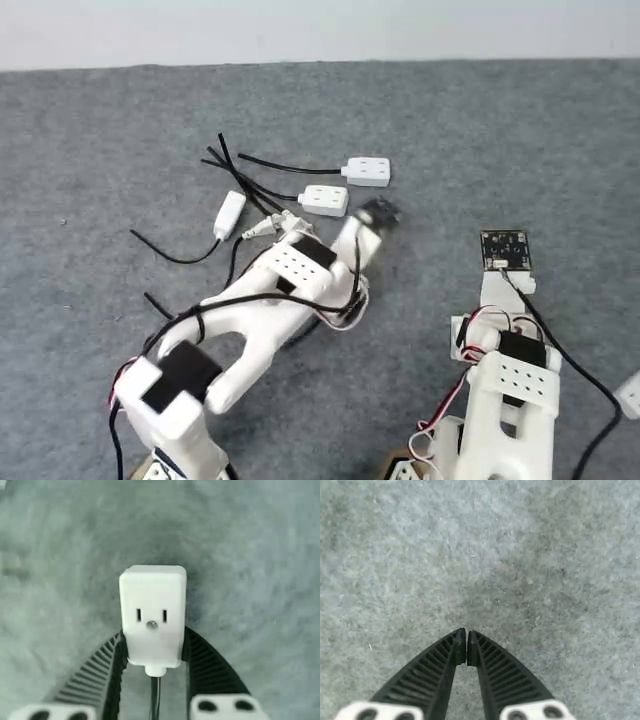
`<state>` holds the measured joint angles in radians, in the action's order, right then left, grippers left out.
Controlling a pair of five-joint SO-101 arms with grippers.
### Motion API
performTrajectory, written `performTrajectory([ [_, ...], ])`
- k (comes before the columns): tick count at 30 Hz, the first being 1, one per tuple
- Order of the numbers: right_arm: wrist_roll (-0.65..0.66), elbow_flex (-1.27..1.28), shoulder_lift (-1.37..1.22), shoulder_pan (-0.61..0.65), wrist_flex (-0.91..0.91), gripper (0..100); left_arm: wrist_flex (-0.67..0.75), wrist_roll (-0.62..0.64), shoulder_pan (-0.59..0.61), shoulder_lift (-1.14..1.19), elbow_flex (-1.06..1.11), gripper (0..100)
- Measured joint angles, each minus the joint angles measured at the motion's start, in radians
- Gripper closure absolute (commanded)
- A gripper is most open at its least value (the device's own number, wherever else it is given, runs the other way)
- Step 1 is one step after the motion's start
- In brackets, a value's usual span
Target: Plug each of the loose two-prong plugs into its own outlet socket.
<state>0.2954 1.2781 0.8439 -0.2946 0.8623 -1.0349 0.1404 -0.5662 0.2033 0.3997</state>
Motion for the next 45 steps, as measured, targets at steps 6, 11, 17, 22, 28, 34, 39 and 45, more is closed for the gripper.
performTrajectory([
  [6, 0.000, 0.000, 0.000, 0.000, 0.000, 98.3, -0.107, 0.519, 0.003, -0.169, -0.003, 99],
  [11, 0.000, 0.000, 0.000, 0.000, 0.000, 98.3, -0.011, 0.611, 0.089, -0.170, 0.011, 98],
  [17, 0.000, 0.000, 0.000, 0.000, 0.000, 98.3, 0.018, 0.695, 0.100, -0.020, 0.000, 80],
  [22, 0.000, 0.000, 0.000, 0.003, 0.000, 98.3, -0.015, 0.703, 0.055, 0.069, -0.048, 67],
  [28, 0.000, 0.000, 0.000, 0.002, 0.000, 98.3, -0.031, 0.703, 0.041, 0.063, -0.054, 67],
  [34, 0.014, 0.000, 0.000, 0.000, 0.000, 98.3, -0.074, 0.644, 0.091, -0.060, -0.054, 67],
  [39, 0.021, 0.000, 0.000, 0.003, 0.000, 98.3, -0.075, 0.549, 0.118, -0.103, -0.054, 67],
  [45, 0.025, 0.000, 0.000, 0.000, 0.000, 98.3, -0.043, 0.496, 0.094, -0.034, -0.054, 67],
])
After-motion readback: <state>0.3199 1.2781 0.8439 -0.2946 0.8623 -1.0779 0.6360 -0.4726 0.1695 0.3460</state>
